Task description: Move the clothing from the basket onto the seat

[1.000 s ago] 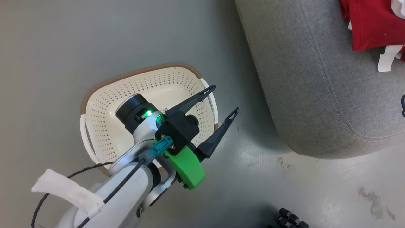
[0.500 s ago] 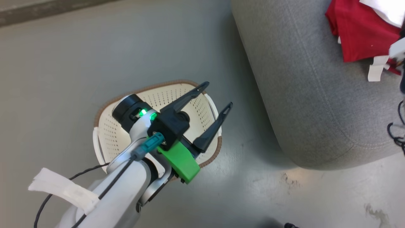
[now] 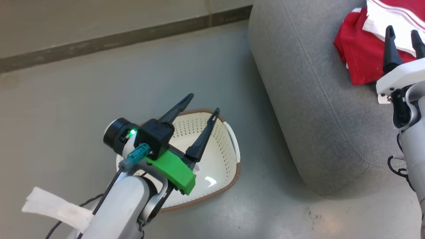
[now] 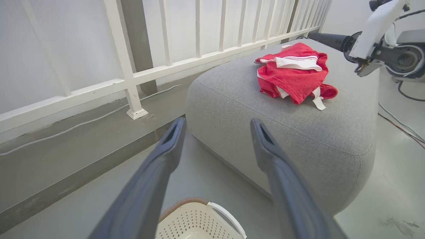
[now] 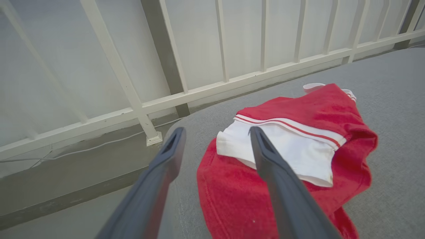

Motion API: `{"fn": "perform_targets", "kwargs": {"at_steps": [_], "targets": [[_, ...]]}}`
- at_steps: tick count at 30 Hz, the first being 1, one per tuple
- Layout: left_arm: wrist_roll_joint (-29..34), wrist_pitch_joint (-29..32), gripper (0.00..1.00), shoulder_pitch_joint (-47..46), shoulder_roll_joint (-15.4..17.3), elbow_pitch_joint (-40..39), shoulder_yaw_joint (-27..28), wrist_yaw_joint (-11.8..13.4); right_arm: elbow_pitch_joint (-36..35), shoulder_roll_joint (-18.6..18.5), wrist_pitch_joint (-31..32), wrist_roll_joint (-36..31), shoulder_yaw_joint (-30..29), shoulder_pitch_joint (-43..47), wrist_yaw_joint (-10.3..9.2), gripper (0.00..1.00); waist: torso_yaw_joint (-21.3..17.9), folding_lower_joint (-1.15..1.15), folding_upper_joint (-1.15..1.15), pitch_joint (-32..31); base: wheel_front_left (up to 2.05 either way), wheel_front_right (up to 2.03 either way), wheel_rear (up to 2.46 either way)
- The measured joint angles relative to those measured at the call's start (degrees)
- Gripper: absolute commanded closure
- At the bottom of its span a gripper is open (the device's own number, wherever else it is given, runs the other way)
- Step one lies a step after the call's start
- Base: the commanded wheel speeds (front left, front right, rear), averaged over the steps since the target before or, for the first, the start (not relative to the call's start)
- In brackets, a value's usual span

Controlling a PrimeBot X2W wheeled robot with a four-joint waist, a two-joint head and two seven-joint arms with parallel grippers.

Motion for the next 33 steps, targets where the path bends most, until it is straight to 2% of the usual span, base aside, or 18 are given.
{"fn": "perform_targets", "kwargs": {"at_steps": [5, 10, 15, 22, 33], "targets": [[-0.3, -0.7, 0.00, 1.0, 0.0, 0.5, 1.3, 1.1, -4.4, 0.3, 0.0, -1.3, 0.3, 1.5, 0.10, 0.00, 1.2, 0.00, 0.00, -1.9, 0.00, 0.00, 0.00], [-1.1, -1.7, 0.00, 3.5, 0.2, 1.4, 4.0, 3.6, -9.2, 3.3, -0.1, -2.8, 2.2, 4.2, 0.69, 0.00, 2.6, 0.00, 0.00, -4.2, 0.00, 0.00, 0.00], [-2.8, -2.5, 0.00, 5.4, 0.4, 2.0, 6.8, 5.8, -13.6, 4.1, -0.1, -3.7, 3.5, 6.5, 1.03, 0.00, 3.8, 0.00, 0.00, -6.2, 0.00, 0.00, 0.00], [-3.4, -3.9, 0.00, 8.3, 0.6, 2.4, 9.5, 7.0, -17.9, 6.2, -0.1, -5.4, 5.6, 11.6, 1.24, 0.00, 5.7, 0.00, 0.00, -8.5, 0.00, 0.00, 0.00], [-4.0, -5.1, 0.00, 14.0, 0.8, 4.2, 13.0, 8.0, -20.0, 9.0, -0.1, -6.4, 8.9, 20.6, 1.03, 0.00, 7.8, 0.00, 0.00, -12.5, 0.00, 0.00, 0.00]]}}
